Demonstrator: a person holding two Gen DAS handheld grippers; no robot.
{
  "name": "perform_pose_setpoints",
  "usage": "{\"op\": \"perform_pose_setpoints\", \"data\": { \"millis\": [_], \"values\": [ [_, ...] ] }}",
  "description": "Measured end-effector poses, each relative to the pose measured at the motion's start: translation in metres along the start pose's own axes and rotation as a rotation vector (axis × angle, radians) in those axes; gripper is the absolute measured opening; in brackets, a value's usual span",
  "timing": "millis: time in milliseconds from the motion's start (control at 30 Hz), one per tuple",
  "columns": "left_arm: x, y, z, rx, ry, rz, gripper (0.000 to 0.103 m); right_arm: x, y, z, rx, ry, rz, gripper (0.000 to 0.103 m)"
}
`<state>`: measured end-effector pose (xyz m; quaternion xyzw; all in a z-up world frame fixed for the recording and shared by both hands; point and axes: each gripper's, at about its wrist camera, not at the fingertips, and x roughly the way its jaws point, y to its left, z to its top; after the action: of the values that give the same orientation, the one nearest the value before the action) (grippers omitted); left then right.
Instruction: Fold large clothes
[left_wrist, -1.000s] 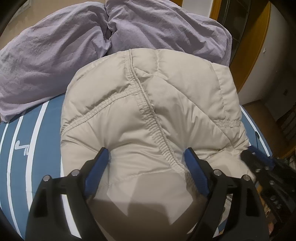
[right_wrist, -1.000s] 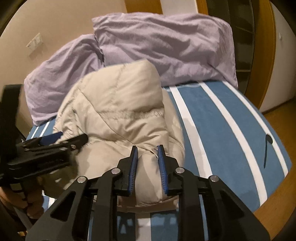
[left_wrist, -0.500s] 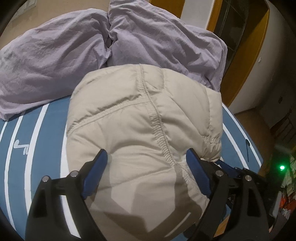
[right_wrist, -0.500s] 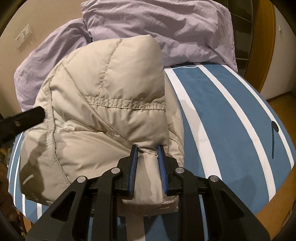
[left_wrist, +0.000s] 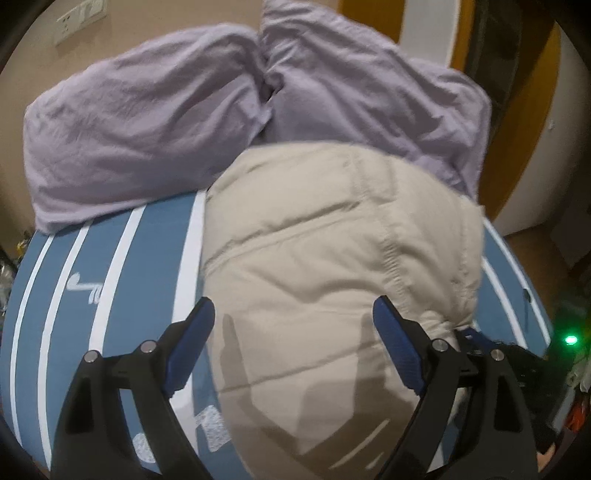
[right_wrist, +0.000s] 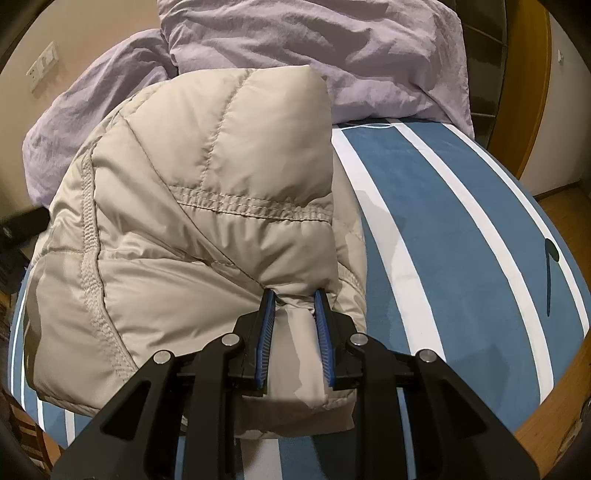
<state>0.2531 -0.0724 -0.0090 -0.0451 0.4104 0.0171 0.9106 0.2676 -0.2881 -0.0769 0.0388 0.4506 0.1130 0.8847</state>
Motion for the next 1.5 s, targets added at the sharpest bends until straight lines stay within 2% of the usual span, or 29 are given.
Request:
{"op": "perform_pose_setpoints", "data": {
  "millis": [67, 300, 400, 500, 600, 767, 933, 1300, 1500],
  "values": [
    [0.011, 0.004, -0.005, -0.010, 0.036, 0.006, 0.089, -0.003, 0.000, -0.001, 0.005, -0.006, -0.001, 0.023],
    [0.026, 0.007, -0.010, -0.005, 0.055, 0.006, 0.089, -0.022, -0.007, 0.004, 0.023, -0.045, 0.019, 0.026],
    [0.028, 0.006, -0.012, 0.003, 0.052, 0.016, 0.089, -0.035, -0.014, 0.016, 0.047, -0.099, 0.034, 0.030],
    [0.031, 0.003, -0.012, 0.008, 0.050, 0.021, 0.089, -0.045, -0.014, 0.031, 0.052, -0.159, 0.065, 0.031],
    [0.033, 0.001, -0.011, 0.012, 0.050, 0.022, 0.089, -0.044, -0.006, 0.047, 0.018, -0.183, 0.085, 0.031],
    [0.034, 0.001, -0.010, 0.013, 0.054, 0.018, 0.089, -0.032, 0.010, 0.073, -0.035, -0.205, 0.106, 0.031],
    [0.035, 0.002, -0.010, 0.007, 0.059, 0.013, 0.089, -0.013, 0.015, 0.089, -0.065, -0.198, 0.092, 0.031],
    [0.033, 0.001, -0.009, 0.002, 0.050, 0.004, 0.090, 0.032, 0.013, 0.076, -0.086, -0.150, 0.031, 0.033],
    [0.023, 0.004, -0.001, -0.021, 0.038, -0.032, 0.091, 0.048, 0.010, 0.071, -0.088, -0.139, 0.023, 0.033]
  ]
}}
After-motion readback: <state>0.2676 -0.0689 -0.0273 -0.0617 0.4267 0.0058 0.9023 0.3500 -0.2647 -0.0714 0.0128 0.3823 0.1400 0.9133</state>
